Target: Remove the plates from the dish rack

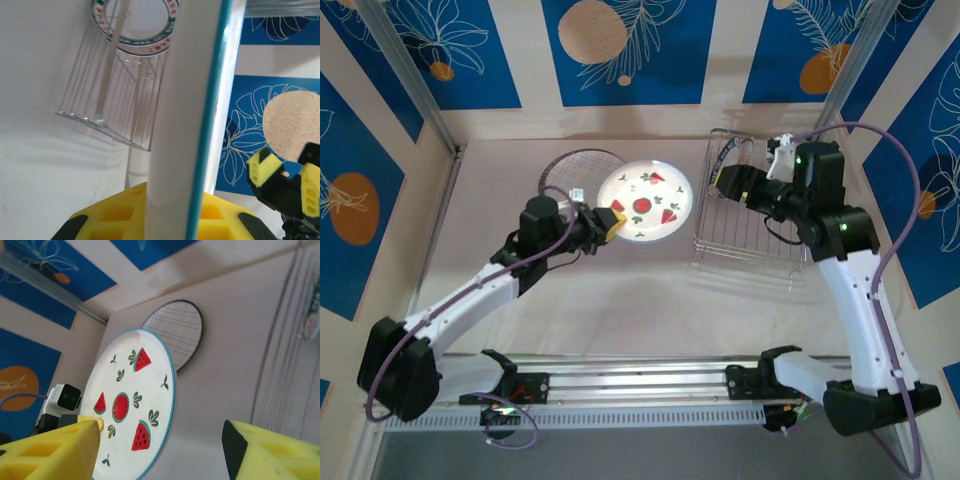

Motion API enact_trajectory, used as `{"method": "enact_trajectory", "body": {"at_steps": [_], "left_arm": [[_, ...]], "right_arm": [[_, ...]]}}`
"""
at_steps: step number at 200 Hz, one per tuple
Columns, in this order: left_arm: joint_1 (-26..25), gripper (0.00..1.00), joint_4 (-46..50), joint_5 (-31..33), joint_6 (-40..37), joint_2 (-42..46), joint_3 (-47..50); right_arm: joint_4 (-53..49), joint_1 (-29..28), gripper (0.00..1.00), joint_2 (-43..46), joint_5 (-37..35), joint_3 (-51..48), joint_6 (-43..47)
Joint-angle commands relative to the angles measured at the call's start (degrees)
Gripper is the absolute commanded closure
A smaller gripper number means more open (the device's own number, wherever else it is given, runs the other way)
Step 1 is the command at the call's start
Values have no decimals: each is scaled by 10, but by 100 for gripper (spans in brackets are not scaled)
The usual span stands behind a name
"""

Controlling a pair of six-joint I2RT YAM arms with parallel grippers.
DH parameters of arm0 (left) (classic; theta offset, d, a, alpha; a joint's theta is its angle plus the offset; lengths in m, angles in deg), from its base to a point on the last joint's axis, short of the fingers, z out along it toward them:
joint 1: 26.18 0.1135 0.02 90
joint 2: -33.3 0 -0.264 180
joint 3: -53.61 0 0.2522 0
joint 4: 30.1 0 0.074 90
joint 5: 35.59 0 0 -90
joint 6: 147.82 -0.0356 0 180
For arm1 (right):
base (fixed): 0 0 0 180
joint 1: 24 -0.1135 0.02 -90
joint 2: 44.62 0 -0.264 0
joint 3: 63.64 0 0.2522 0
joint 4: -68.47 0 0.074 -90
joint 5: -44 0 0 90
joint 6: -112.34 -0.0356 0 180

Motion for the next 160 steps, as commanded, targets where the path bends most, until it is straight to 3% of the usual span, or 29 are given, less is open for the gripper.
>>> {"method": "enact_trajectory", "body": {"at_steps": [1,41,73,160], "left_arm": [[18,100,-29,1,-27,53,38],[24,100,-62,42,-37,79,120],[24,100,-85,67,-41,90,179],[23,100,-176,101,-65,45,266]], "right_arm": [[117,-55,33,48,-21,-62,94],[214,-117,32,118,-3,-163,165],[208,-132,32,132,33,-195,188],[145,-177,31,148,2,-206,260]]}}
